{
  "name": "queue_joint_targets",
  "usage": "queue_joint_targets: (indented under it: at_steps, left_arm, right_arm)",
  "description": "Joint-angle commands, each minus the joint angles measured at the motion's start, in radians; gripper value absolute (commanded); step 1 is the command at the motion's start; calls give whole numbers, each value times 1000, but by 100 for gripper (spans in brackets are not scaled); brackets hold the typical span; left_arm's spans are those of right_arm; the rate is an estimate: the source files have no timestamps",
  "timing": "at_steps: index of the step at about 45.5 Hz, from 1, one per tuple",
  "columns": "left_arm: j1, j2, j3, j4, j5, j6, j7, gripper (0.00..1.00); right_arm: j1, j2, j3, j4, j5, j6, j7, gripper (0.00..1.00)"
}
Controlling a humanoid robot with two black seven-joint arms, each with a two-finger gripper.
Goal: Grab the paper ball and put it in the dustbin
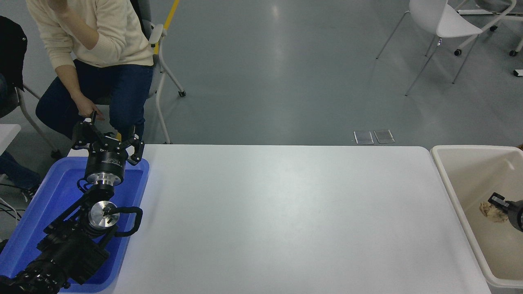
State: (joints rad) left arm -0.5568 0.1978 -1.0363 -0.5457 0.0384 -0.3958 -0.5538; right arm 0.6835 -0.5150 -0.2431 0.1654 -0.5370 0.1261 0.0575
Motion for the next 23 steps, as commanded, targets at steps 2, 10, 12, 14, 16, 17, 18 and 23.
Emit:
queue_joint_targets:
  at_steps: [2, 10, 12, 14, 16, 17, 18, 23]
  left_arm:
    - [0, 0, -1, 0, 0, 0, 0, 99]
    - [0, 0, 1, 0, 0, 0, 0, 99]
    - [0, 0, 1, 0, 0, 0, 0, 99]
    - [0, -1, -1, 0, 0, 0, 0, 99]
    - [0, 0, 1, 1, 0, 0, 0, 99]
    - [0, 0, 1, 0, 0, 0, 0, 99]
    - [0, 0, 1, 0, 0, 0, 0, 99]
    - [0, 0, 1, 0, 0, 0, 0, 99]
  right_arm:
    - [-15, 12, 22, -17, 28, 4, 1, 100]
    - [24, 7, 24, -7, 29, 7, 1, 100]
    - [27, 0, 22, -4, 29, 7, 1, 100]
    - [40, 1, 24, 2, 29, 7, 1, 100]
    - [60, 1, 24, 9, 29, 9, 1, 100]
    - [73, 1, 24, 19, 29, 9, 1, 100]
    - [85, 1, 24, 29, 29, 9, 1, 100]
    - [166, -26, 24, 133, 29, 10, -2, 100]
